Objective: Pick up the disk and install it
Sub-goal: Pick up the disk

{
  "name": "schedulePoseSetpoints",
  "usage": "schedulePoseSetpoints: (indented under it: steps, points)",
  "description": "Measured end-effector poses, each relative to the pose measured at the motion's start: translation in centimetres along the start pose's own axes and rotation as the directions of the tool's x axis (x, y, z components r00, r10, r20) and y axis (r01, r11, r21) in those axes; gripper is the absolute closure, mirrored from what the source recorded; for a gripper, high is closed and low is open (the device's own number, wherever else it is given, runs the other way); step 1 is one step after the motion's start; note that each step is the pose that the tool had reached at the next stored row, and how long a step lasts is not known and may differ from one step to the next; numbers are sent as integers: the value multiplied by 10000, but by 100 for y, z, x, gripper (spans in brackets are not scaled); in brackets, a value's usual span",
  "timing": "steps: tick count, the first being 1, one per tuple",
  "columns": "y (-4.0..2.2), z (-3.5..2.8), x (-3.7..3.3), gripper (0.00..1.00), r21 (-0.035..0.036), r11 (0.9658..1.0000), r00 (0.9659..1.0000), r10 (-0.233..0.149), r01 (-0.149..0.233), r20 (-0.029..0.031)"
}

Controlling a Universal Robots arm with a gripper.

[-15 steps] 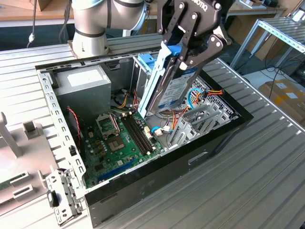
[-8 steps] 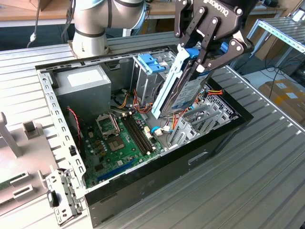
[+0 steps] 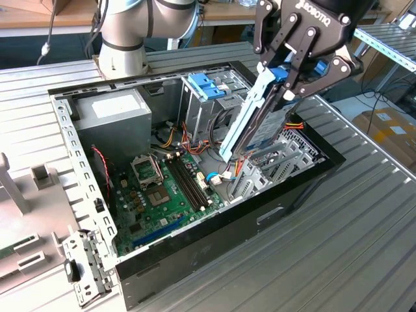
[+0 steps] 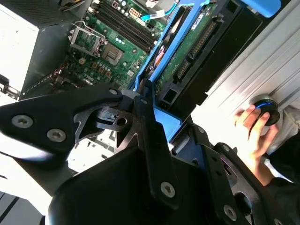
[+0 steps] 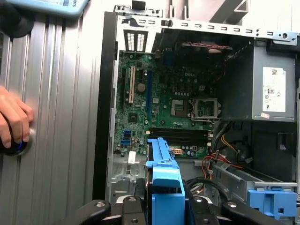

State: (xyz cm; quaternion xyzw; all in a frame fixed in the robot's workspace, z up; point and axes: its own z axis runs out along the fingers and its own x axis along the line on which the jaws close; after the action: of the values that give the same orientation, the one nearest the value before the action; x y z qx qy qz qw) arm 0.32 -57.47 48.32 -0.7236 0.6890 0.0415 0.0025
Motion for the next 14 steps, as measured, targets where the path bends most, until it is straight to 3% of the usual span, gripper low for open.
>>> schedulePoseSetpoints:
  steps: [4,14]
  points:
    - [-63,-6,52,63,-7,10000,10000,0,0,1]
    - [-295,-23,184,63,-44,10000,10000,3,-3,4]
